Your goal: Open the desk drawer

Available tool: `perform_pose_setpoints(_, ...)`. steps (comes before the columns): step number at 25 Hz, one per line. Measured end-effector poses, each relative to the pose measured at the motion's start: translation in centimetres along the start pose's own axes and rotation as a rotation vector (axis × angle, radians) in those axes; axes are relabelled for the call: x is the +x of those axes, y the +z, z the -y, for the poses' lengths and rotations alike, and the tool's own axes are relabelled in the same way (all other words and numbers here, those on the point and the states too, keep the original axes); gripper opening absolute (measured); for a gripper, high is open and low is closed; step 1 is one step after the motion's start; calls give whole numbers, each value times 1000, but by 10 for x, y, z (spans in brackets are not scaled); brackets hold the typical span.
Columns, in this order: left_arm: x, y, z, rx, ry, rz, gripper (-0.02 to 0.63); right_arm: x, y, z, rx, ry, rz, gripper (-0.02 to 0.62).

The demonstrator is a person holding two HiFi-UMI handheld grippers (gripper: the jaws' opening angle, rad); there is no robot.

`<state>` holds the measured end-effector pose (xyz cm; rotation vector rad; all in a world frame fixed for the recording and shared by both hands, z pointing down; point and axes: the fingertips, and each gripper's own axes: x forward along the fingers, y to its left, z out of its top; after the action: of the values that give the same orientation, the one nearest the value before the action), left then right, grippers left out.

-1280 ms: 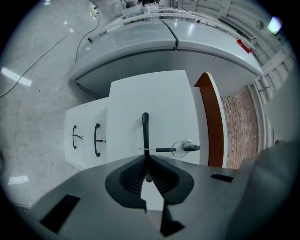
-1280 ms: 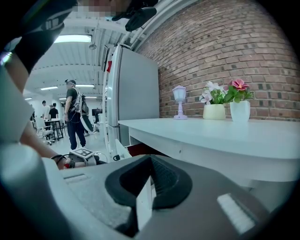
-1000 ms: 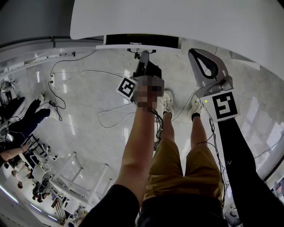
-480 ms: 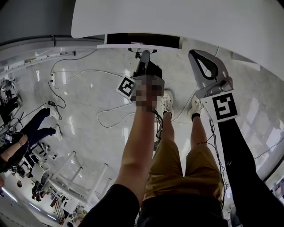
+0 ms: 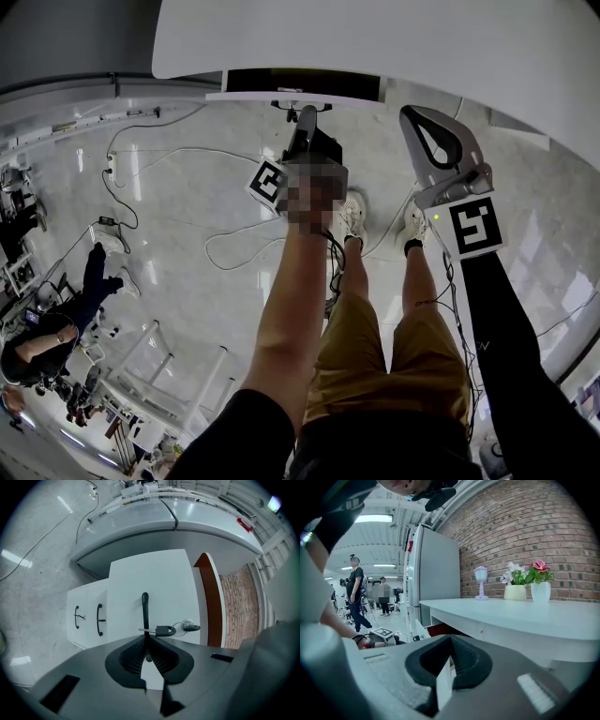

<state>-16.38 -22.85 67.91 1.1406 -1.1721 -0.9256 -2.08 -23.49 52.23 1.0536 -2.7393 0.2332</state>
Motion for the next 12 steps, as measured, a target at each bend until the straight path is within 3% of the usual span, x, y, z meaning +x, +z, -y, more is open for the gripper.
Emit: perform_pose_setpoints(12, -4, -1, 0, 5, 2, -4, 26, 2, 3, 2, -4, 2, 6, 0)
